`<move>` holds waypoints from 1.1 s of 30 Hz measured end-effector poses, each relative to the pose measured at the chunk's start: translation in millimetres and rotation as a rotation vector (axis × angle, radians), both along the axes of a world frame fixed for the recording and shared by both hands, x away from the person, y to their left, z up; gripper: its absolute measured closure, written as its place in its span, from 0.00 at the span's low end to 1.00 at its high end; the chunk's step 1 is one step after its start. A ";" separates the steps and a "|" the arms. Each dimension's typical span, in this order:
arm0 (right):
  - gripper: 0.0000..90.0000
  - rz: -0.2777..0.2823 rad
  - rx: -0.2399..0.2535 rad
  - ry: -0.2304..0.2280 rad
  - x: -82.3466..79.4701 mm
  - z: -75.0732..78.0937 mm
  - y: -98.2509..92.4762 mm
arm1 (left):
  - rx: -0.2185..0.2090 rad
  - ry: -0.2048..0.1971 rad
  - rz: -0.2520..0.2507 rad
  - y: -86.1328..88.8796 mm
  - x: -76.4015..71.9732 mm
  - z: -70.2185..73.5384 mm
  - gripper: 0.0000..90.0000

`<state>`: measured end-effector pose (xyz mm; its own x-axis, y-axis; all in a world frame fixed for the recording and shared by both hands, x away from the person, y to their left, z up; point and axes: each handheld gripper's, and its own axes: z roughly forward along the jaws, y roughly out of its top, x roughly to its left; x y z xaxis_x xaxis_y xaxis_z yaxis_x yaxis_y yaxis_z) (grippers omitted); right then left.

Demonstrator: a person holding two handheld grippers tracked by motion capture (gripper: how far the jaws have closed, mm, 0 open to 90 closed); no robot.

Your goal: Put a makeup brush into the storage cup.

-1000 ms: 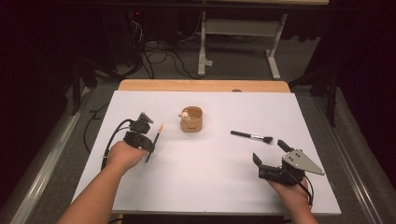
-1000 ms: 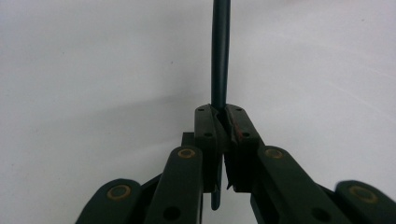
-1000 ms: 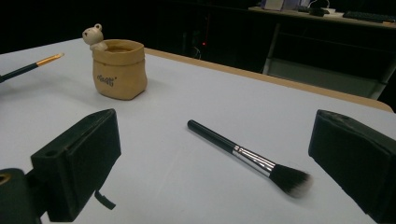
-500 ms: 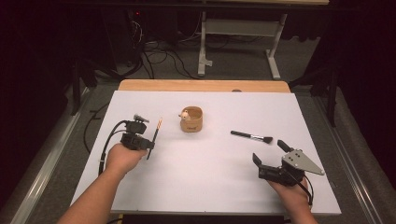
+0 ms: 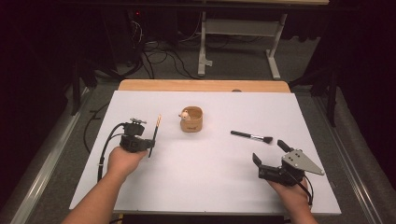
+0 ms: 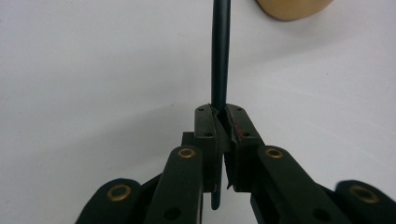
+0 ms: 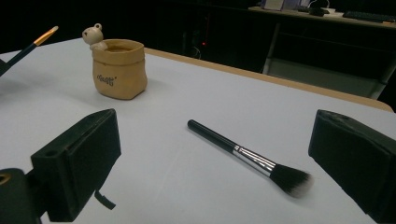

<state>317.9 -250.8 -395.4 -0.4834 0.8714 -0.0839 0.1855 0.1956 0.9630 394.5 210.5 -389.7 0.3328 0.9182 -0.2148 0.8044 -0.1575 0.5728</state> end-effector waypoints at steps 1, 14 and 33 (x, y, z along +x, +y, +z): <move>0.04 -0.002 0.002 0.000 0.0 0.0 0.2 | -0.004 -0.011 -0.003 0.0 -0.7 -0.7 0.94; 0.04 0.002 -0.003 -0.003 0.4 -0.1 0.0 | -0.075 -0.157 0.011 6.0 -11.3 -11.0 0.94; 0.04 0.002 -0.016 -0.004 0.4 -0.5 1.3 | -0.125 -0.322 0.034 12.4 -28.1 -30.9 0.94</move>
<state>318.3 -249.5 -395.9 -0.4847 0.8690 -0.0997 0.1816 0.2115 0.9604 366.4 222.9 -420.5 0.3714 0.9032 -0.2151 0.5831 -0.0466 0.8111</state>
